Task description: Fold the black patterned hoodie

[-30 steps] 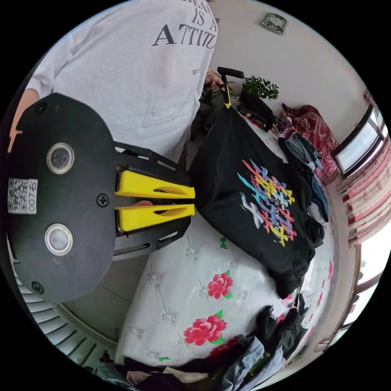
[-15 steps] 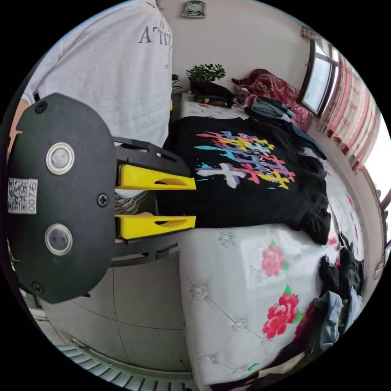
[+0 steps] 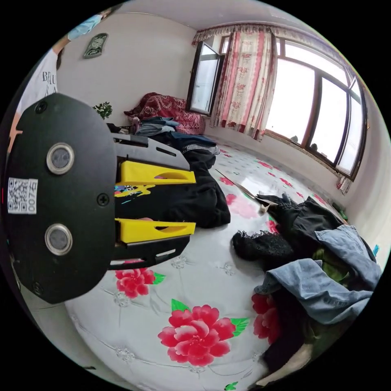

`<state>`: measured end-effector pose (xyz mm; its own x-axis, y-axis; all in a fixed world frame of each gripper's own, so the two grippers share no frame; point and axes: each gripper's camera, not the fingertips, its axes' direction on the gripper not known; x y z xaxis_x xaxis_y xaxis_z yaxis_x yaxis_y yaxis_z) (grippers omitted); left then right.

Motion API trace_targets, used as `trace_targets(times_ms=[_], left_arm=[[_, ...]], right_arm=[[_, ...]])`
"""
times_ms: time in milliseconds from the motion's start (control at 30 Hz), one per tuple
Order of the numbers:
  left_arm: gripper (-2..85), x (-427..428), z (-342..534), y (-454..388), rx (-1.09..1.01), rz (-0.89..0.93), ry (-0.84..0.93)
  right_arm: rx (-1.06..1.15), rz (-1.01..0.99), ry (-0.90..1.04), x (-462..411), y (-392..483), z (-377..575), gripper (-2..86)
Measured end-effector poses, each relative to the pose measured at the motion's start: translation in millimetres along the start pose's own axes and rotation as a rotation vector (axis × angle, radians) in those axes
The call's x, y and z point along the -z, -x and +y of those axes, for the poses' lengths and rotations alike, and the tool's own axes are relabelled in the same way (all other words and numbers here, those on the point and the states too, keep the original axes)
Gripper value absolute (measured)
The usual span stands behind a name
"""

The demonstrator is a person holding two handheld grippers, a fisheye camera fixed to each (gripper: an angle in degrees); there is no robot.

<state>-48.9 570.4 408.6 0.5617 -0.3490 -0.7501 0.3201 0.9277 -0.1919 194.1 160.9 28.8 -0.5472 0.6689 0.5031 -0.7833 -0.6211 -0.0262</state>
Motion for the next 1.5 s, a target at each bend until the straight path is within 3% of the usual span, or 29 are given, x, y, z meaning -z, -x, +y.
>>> trace_targets(times_ms=[167, 333, 533, 667, 700, 800, 933, 1033, 1100, 1267, 1367, 1500], left_arm=[[-0.9, -29.0, -4.3, -23.0, 0.082, 0.016, 0.069], [-1.0, -54.2, -17.0, -34.2, 0.129, -0.018, 0.152], [-1.0, -70.4, -56.1, -26.8, 0.179, 0.004, 0.187], [-1.0, -74.0, -82.1, -24.9, 0.164, -0.004, 0.181], [-1.0, -72.9, -84.2, -25.2, 0.155, -0.010, 0.179], [-1.0, -63.9, -84.3, -19.8, 0.129, -0.017, 0.162], [-1.0, -51.5, -72.3, -4.6, 0.139, 0.022, 0.137], [-1.0, -42.4, -66.1, 14.0, 0.154, 0.036, 0.132], [-1.0, -25.4, -66.5, 34.9, 0.191, 0.057, 0.105], [-1.0, 22.3, -66.1, 78.7, 0.258, 0.065, 0.037], [-1.0, 48.5, -62.7, 103.9, 0.296, 0.035, 0.011], [-1.0, 73.5, -63.6, 129.0, 0.313, 0.033, -0.011]], right_arm=[[0.129, 0.113, 0.120, -57.7, 2.4, -89.2, 10.2], [0.448, 0.248, 0.298, -148.1, 35.3, -163.4, 9.1], [0.766, 0.350, 0.628, -269.4, 51.2, -153.4, 6.0], [0.823, 0.463, 0.637, -268.9, 44.6, -137.4, 1.5], [0.801, 0.424, 0.612, -245.9, 43.6, -141.2, 1.0], [0.629, 0.243, 0.294, -111.1, 31.7, -144.4, 0.3], [0.423, 0.384, -0.316, 120.8, 5.3, -47.3, 0.1], [0.380, 0.419, -0.707, 215.0, -18.0, 49.1, 0.7], [0.353, 0.492, -0.771, 232.1, -34.5, 66.7, 1.6], [0.251, 0.600, -0.453, 200.8, -95.1, 30.2, 4.6], [0.380, 0.483, -0.331, 158.4, -80.5, 59.0, 5.3], [0.584, 0.472, -0.068, 28.9, -39.6, 132.5, 6.2]])
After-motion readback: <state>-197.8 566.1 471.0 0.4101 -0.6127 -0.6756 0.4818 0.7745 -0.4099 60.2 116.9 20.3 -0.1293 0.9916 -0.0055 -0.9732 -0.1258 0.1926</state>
